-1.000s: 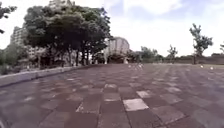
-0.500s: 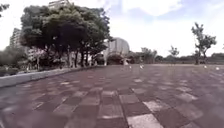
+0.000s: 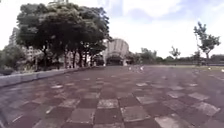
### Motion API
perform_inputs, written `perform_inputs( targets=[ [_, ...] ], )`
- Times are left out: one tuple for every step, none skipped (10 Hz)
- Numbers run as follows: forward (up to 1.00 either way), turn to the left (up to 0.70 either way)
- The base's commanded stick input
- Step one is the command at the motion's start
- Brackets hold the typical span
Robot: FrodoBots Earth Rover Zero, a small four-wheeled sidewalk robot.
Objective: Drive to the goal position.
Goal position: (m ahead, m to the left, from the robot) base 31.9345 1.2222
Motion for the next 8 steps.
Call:
perform_inputs(
  targets=[
    [1.00,0.00],
    [1.00,0.00],
    [1.00,0.00],
    [1.00,0.00],
    [1.00,0.00],
    [1.00,0.00],
    [1.00,0.00],
    [1.00,0.00]
  ],
)
